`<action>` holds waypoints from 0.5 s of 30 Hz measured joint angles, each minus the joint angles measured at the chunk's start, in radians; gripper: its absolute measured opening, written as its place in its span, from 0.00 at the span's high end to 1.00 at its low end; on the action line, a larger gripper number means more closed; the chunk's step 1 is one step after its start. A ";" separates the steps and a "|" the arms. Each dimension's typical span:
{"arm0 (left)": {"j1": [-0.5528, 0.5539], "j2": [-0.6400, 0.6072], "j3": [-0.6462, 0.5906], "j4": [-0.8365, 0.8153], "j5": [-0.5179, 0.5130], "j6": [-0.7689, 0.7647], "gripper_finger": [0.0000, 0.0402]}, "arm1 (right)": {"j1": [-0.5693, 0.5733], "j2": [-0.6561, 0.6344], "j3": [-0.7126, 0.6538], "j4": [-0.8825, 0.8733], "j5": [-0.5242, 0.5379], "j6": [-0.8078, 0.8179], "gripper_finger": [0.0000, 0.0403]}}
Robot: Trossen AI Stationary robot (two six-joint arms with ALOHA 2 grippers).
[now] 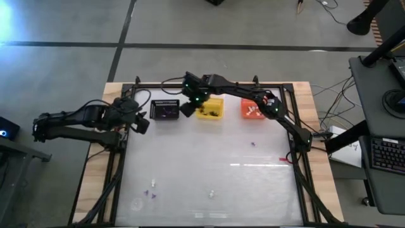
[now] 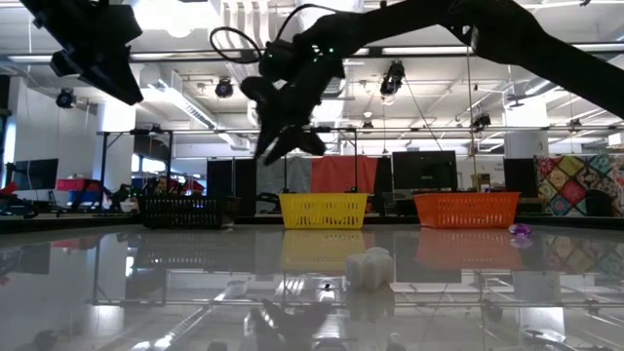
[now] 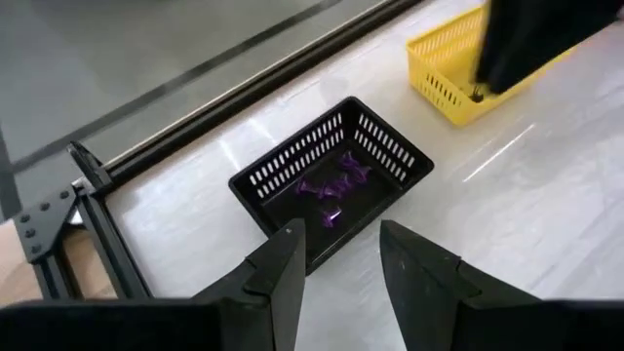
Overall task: Sort Halloween decoration
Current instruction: Put the white skeleton toy into the orange bin
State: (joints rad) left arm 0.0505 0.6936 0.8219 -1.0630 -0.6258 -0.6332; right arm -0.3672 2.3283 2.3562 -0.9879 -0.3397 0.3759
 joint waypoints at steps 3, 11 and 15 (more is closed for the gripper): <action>-0.002 0.012 0.000 0.000 0.001 0.050 0.71 | 0.000 -0.012 0.001 -0.159 0.002 -0.043 0.75; -0.001 0.018 0.000 0.000 0.088 0.118 0.71 | 0.022 -0.017 0.001 -0.510 0.026 -0.104 0.76; -0.001 0.023 0.000 0.000 0.161 0.161 0.71 | 0.054 -0.024 0.000 -0.582 0.027 -0.138 0.75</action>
State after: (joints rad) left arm 0.0494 0.7166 0.8219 -1.0633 -0.4650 -0.4723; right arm -0.3136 2.3046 2.3562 -1.5703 -0.3122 0.2384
